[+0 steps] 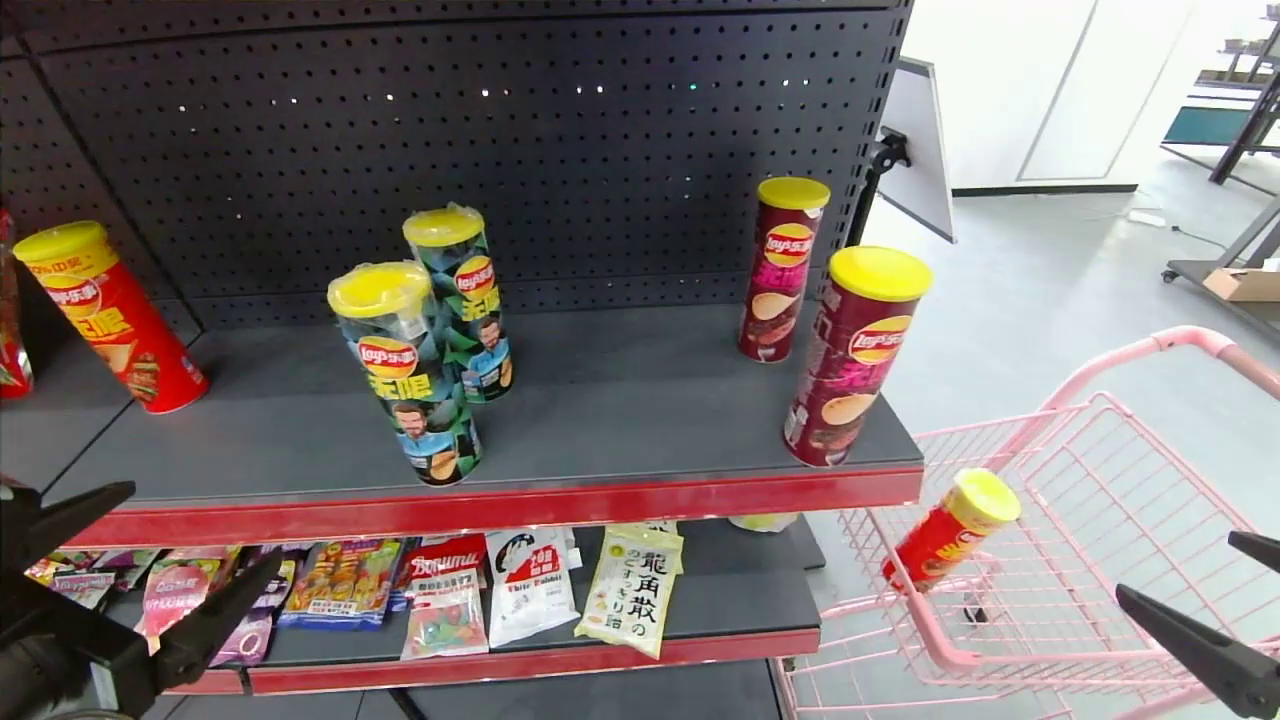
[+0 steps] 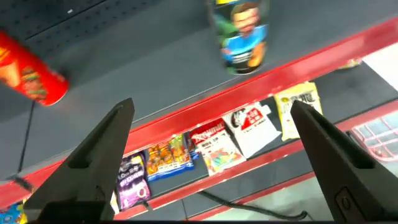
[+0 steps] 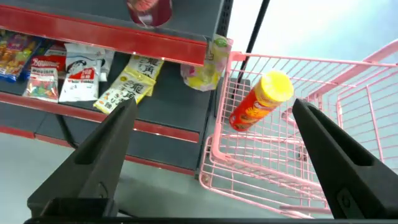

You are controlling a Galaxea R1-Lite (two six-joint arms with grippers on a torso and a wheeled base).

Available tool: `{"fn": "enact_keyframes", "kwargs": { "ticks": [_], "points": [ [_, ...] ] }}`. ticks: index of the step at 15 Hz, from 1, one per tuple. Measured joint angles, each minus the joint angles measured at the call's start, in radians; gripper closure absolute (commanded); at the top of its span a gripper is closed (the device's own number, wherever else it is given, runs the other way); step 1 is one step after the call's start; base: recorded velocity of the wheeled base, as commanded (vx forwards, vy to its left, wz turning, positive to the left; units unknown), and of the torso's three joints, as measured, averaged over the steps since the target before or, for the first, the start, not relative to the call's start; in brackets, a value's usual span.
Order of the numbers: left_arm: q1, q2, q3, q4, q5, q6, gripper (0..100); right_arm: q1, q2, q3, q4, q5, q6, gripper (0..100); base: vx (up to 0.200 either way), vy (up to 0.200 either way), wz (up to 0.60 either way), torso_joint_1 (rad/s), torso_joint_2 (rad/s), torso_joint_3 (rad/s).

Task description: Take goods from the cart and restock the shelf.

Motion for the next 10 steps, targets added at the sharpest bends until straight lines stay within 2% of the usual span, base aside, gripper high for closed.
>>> {"fn": "enact_keyframes", "kwargs": {
  "ticks": [2, 9, 10],
  "points": [
    [0.0, -0.01, 0.001, 0.001, -0.004, 0.013, 0, -0.003, -0.004, 0.013, -0.002, 0.001, 0.0, 0, 0.0, 0.0, -0.6, -0.005, 0.0, -0.005],
    [0.0, -0.097, 0.043, 0.006, -0.01, 0.015, 0, -0.011, 0.0, 0.02, -0.003, 0.001, -0.001, 0, 0.0, 0.0, -0.6, 0.002, 0.0, 0.003],
    [-0.001, -0.112, 0.047, 0.016, -0.011, 0.015, 0, -0.012, 0.0, 0.021, -0.003, 0.001, -0.001, 0, 0.0, 0.0, 0.0, 0.0, 0.0, 0.0]
  ]
}}
